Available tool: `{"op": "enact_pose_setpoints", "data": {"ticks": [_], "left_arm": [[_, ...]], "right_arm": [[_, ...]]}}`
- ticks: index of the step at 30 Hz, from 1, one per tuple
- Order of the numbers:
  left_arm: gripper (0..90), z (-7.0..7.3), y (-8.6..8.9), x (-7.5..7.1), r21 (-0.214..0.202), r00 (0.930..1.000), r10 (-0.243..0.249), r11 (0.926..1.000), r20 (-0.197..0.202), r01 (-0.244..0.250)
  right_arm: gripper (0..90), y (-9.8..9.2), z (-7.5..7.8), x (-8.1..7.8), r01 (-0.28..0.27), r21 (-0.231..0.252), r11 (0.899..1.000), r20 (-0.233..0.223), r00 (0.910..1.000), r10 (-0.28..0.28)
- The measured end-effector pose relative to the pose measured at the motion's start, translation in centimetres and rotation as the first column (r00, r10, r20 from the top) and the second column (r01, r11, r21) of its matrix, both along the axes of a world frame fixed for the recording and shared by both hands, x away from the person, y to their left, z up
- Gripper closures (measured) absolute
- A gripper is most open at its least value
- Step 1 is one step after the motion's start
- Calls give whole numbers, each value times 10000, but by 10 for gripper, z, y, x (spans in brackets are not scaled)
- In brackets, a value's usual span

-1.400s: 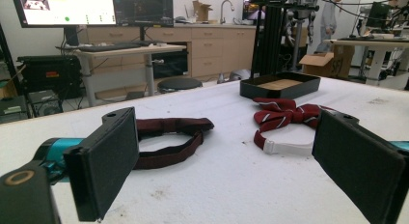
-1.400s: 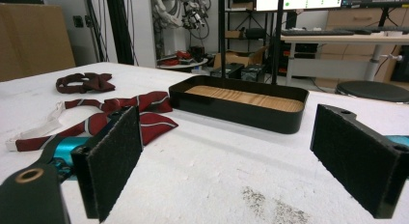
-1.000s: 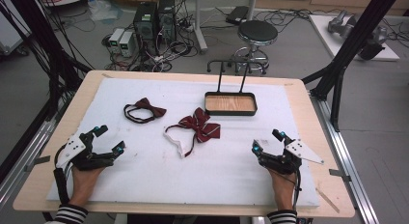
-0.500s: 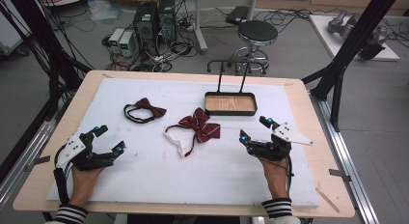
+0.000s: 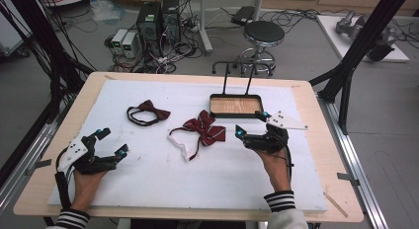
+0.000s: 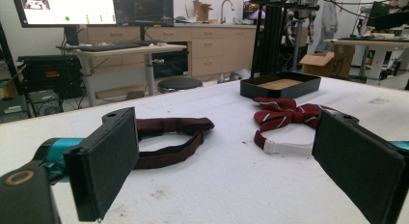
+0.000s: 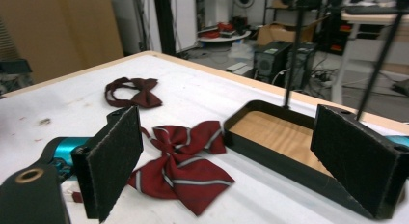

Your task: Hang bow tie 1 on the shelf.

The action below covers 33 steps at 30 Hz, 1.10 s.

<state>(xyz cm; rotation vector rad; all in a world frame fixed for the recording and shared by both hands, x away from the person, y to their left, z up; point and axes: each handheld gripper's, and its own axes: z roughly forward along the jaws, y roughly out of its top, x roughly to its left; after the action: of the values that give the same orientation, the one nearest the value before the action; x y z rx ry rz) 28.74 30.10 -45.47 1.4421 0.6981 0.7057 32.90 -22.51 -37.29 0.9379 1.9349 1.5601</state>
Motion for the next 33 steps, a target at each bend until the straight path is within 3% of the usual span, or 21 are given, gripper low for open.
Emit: {"op": "enact_pose_setpoints", "data": {"ticks": [6, 8, 19, 23, 31, 33], "left_arm": [[96, 0, 0, 0, 9, 10000, -3, 10000, 1, 3], [96, 0, 0, 0, -2, 10000, -8, 10000, -2, 8], [96, 0, 0, 0, -5, 10000, 5, 10000, 0, -5], [96, 0, 0, 0, 12, 10000, -2, 10000, -13, 2], [96, 0, 0, 0, 18, 10000, 6, 10000, -9, -6], [96, 0, 0, 0, 16, 10000, 8, 10000, -9, -8]], "right_arm": [[104, 16, 6, 9, -471, -424, 9980, -338, 9984, 457], [104, 25, 8, 15, -703, -760, 9946, -573, 9962, 661], [103, 54, 13, 35, -1304, -1055, 9858, -1563, 9812, 1130], [103, 59, 12, 39, -1411, -1127, 9836, -1736, 9774, 1203], [104, 79, 11, 52, -1737, -1975, 9648, -2441, 9619, 1232], [103, 84, 10, 54, -1695, -2146, 9619, -2487, 9619, 1140]]}}
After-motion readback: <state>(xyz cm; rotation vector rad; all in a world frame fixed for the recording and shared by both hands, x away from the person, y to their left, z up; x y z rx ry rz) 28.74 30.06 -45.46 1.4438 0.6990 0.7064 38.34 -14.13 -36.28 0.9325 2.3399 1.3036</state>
